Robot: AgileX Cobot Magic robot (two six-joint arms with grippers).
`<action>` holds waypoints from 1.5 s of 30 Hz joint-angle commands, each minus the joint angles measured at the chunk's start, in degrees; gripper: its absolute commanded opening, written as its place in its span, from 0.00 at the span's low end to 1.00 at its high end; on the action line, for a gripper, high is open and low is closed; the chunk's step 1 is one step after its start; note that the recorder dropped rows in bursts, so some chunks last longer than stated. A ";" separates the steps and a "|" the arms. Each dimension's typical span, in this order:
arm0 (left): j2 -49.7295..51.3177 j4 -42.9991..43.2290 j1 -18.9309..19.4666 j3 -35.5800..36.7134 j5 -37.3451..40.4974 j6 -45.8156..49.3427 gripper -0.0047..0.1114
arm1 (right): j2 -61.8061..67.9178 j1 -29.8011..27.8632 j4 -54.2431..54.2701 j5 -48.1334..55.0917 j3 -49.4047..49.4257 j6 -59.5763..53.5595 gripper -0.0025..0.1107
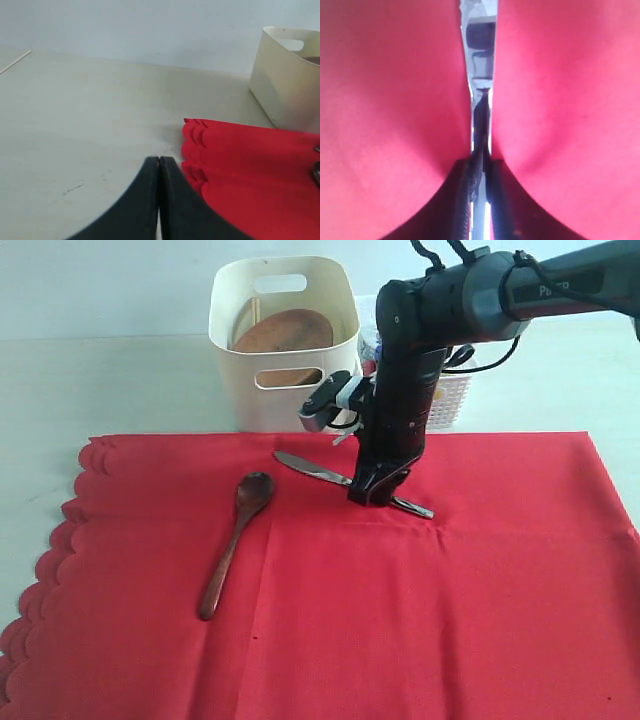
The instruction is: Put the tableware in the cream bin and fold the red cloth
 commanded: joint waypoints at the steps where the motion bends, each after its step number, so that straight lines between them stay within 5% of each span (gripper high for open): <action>1: -0.36 -0.03 -0.35 0.15 -0.23 -0.13 0.05 | -3.18 0.05 0.40 4.30 1.21 0.03 0.02; 18: -0.36 -0.03 -0.35 0.15 -0.23 -0.13 0.05 | -17.01 0.05 8.20 -0.53 0.00 -1.49 0.02; 45: -0.36 -0.03 -0.35 0.15 -0.23 -0.13 0.05 | -7.84 0.05 23.37 -25.92 -19.29 1.22 0.02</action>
